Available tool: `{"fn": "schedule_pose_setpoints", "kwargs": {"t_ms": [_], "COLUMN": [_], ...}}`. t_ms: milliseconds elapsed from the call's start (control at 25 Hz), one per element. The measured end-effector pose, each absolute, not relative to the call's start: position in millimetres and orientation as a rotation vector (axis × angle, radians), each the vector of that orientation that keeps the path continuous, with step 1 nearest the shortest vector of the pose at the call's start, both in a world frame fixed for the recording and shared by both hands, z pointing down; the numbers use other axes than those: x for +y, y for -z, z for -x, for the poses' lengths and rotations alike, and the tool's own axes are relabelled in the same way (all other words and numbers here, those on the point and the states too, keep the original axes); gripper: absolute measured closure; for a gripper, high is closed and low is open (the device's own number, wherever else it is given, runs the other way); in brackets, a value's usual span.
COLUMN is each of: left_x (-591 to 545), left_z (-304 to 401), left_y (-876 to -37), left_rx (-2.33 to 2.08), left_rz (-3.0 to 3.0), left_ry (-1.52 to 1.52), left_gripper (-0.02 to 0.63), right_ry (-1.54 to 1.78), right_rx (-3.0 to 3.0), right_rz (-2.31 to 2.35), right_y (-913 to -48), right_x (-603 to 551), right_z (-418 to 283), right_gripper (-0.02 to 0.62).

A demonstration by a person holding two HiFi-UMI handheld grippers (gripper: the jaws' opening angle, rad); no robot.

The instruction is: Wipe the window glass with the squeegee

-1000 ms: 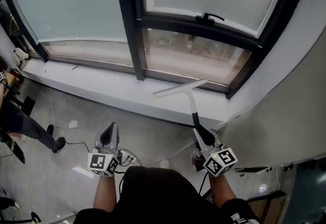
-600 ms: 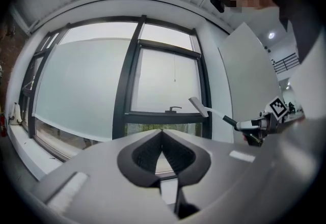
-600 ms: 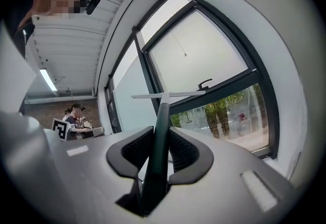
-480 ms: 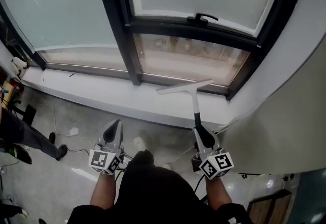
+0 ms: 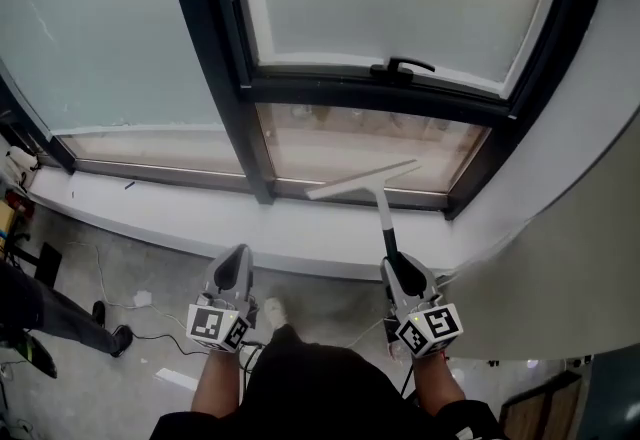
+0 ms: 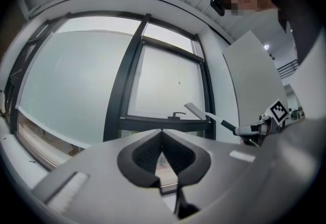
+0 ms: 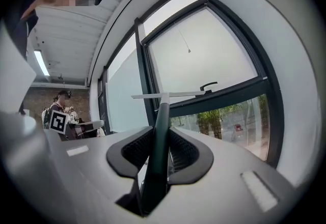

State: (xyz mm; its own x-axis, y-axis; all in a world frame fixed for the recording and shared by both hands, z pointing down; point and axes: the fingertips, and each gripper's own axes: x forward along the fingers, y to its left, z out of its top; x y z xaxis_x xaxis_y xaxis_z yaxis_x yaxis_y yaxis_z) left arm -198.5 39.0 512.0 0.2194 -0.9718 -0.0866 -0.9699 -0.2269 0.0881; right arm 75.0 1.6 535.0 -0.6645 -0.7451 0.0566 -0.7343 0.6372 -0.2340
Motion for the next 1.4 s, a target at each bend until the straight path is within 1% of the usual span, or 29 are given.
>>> {"fn": "schedule_pose_setpoints", "kwargs": {"t_ms": [160,320,480,640,880,1040,1280,1400], "left_x": [14.5,-18.5,-54.5,-84.5,-112.9,-138.8,-170.4,-185.0], "left_z": [254.3,295.8,322.4,340.2,356.2,363.0,336.7,326.5], "left_y": [-516.2,-518.6,-510.9,-503.6,-486.1,-465.1,-419.4,-400.7], "left_rx": [-1.992,-2.013,-1.999,-1.949,-1.88,-1.895,-1.811,-1.792], "left_rz": [-2.409,-2.419,-2.471,-2.517,-2.58,-2.626,-2.788,-2.859], "left_ry": [0.186,0.18,0.188,0.231,0.298,0.302,0.271,0.344], "left_gripper": [0.607,0.607,0.607,0.607,0.607,0.607,0.607,0.607], "right_ry": [0.311,0.201,0.068,-0.026,-0.218,-0.271,-0.318,-0.376], "right_rx": [2.819,2.85,2.81,2.704,2.588,2.471,2.334,2.305], "right_rz": [1.249,1.224,1.248,1.352,1.412,1.462,1.496,1.478], "right_y": [-519.6,-501.3,-464.3,-417.8,-347.8,-317.0,-276.4,-254.9], "right_x": [-27.0,-68.9,-114.4,-156.1,-202.1,-228.3,-255.5,-274.4], "right_z": [-22.7,23.3,62.3,84.3,112.3,120.1,125.5,131.0], "right_gripper": [0.499,0.499,0.499,0.499,0.499,0.499,0.499,0.499]}}
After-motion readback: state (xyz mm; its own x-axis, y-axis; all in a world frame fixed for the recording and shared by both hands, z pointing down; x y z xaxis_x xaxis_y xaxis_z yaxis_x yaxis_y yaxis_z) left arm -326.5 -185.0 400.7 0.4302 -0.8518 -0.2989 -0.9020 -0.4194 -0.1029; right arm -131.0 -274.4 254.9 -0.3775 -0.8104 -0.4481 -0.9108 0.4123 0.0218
